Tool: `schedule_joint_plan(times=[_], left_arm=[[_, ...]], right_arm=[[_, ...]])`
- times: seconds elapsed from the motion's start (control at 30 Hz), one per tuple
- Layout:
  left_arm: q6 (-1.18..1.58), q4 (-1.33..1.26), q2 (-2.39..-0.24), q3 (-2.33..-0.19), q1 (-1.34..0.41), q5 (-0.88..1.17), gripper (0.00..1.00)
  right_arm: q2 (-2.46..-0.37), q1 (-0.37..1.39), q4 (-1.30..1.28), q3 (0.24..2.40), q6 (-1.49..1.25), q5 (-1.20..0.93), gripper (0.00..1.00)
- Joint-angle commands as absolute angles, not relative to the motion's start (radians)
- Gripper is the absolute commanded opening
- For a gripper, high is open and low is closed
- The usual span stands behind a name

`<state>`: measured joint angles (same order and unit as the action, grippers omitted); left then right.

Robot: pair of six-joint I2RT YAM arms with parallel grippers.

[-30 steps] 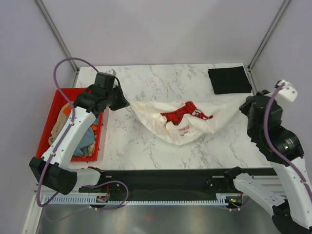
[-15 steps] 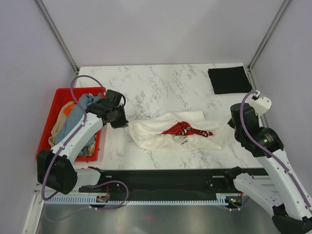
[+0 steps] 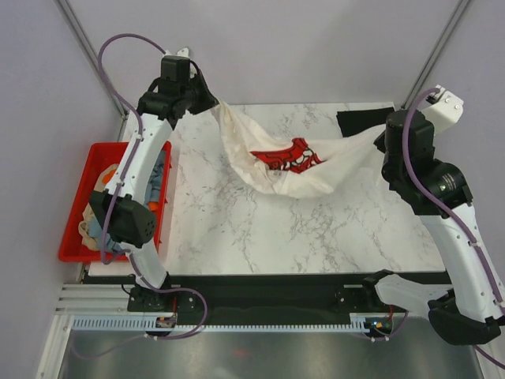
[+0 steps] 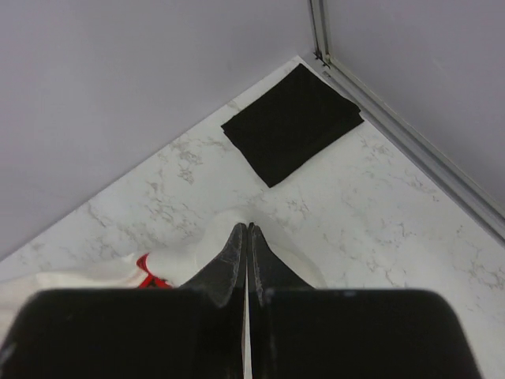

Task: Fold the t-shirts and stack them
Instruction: Flatten the tshirt out

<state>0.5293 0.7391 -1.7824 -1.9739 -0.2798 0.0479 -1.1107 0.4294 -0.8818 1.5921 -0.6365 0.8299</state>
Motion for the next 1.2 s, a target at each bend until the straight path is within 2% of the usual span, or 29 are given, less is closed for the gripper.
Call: schedule_joint_plan(times=[0.0,0.17,0.33,0.43,0.47,0.57,0.83,0.97,1.17], left_arm=[[0.494,0.706,-1.905,-2.118,-0.259,0.132,0.02],[0.499,0.706,-1.967,-2.099,-0.258,0.169,0.02],[0.485,0.707,-1.936,-1.909,-0.258,0.052,0.04],[0.451,0.707,-1.918,-1.838,-0.256,0.008,0.28],[0.443,0.707,-1.908,-1.821,-0.256,0.009,0.44],[0.440,0.701,-1.844,-1.734,-0.267,0.028,0.55],[0.567,0.545,-1.758,-1.470,-0.400,0.227,0.51],[0.598,0.531,-1.830,-1.466,-0.481,0.180,0.48],[0.600,0.532,-1.893,-1.425,-0.485,0.156,0.48]], right_arm=[[-1.080,0.428,-0.851,1.652,-0.601,0.871,0.00],[-0.955,0.426,-0.857,1.453,-0.641,0.804,0.00],[-0.878,0.426,-0.876,1.229,-0.678,0.744,0.00],[-0.858,0.426,-0.890,1.146,-0.706,0.666,0.00],[-0.847,0.426,-0.891,1.128,-0.709,0.648,0.00],[-0.818,0.426,-0.899,1.085,-0.735,0.621,0.00],[-0.781,0.425,-0.868,1.065,-0.747,0.549,0.00],[-0.772,0.426,-0.838,1.052,-0.747,0.506,0.00],[-0.755,0.428,-0.831,1.055,-0.738,0.502,0.00]])
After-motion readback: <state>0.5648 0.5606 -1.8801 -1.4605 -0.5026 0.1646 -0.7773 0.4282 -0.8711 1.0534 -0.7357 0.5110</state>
